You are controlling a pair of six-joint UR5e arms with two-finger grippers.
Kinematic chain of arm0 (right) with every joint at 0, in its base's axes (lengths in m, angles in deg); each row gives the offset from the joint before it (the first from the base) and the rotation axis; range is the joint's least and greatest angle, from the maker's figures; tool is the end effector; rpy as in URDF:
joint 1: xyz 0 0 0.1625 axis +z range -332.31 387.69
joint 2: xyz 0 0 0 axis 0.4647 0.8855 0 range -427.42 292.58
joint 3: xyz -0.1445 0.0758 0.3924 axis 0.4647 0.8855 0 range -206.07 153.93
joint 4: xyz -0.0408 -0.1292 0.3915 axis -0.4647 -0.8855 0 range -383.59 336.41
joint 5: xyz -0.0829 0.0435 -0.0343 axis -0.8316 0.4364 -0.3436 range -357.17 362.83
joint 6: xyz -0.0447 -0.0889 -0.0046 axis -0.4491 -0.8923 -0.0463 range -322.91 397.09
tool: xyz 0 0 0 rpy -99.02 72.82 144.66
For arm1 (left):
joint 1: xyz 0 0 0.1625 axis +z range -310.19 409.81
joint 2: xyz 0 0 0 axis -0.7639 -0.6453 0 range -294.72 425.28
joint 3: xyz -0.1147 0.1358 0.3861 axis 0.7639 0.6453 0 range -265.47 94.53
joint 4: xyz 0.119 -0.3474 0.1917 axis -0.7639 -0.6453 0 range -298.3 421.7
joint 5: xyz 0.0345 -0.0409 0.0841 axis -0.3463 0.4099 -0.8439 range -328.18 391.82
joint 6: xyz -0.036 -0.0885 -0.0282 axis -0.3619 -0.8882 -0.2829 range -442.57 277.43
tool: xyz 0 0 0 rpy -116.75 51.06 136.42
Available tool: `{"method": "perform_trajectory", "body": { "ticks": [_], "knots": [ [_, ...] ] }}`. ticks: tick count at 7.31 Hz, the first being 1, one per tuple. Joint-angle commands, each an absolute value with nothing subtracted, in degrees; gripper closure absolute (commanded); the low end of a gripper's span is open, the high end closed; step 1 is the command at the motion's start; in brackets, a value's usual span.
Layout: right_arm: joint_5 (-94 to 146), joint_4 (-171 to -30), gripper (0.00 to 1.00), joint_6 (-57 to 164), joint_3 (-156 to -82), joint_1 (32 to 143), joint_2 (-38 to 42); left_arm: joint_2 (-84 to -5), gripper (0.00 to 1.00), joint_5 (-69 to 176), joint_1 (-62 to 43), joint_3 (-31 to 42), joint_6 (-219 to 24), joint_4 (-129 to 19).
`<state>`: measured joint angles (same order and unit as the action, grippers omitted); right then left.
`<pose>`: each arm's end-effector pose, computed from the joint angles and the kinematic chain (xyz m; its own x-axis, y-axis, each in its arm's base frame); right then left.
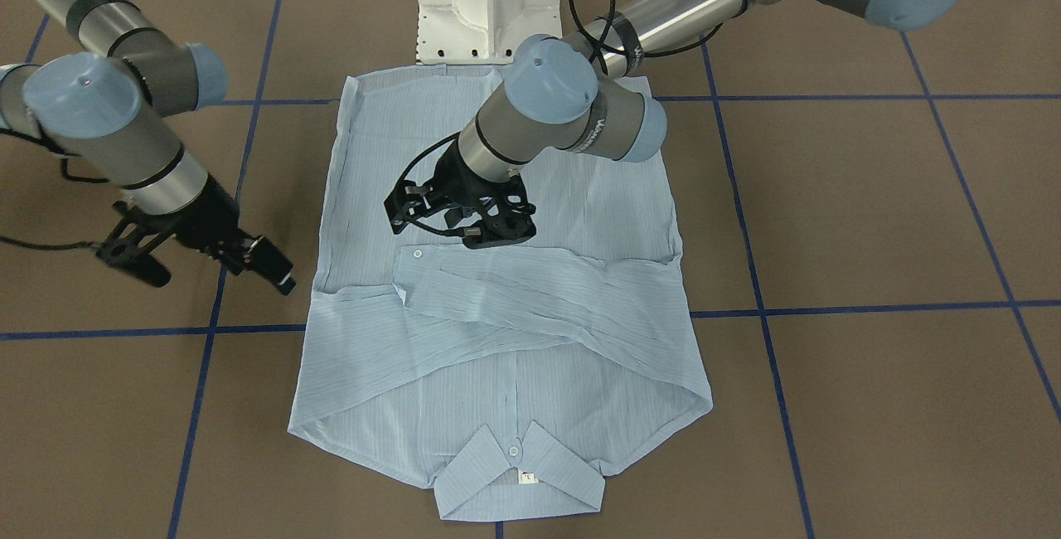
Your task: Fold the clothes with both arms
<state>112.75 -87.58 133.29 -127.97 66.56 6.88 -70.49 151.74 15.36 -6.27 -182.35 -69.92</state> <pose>-0.4025 -0.4521 0.3652 0.4187 0.4677 0.7784 -0.4241 0.8587 -0.2878 0.5572 -0.4837 0.1573 0.1731 -0.2973 -0.9390 0.1215 0.9525 -0.2792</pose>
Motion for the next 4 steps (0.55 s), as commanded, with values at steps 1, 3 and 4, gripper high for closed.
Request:
{"method": "perform_trajectory", "body": {
  "ticks": [1, 3, 4],
  "knots": [
    [106.8, -106.0, 0.02, 140.3, -142.3, 52.3, 8.7, -59.8, 0.17, 152.0, 13.9, 5.5, -181.2, -69.8],
    [95.6, -122.2, 0.07, 145.3, -148.6, 35.4, 8.0, -58.9, 0.17, 151.7, 12.9, 5.7, -180.6, -69.8],
    [91.2, -123.8, 0.10, 147.1, -148.2, 30.2, 8.5, -58.8, 0.17, 151.7, 12.8, 5.7, -180.6, -69.8]
  ]
}}
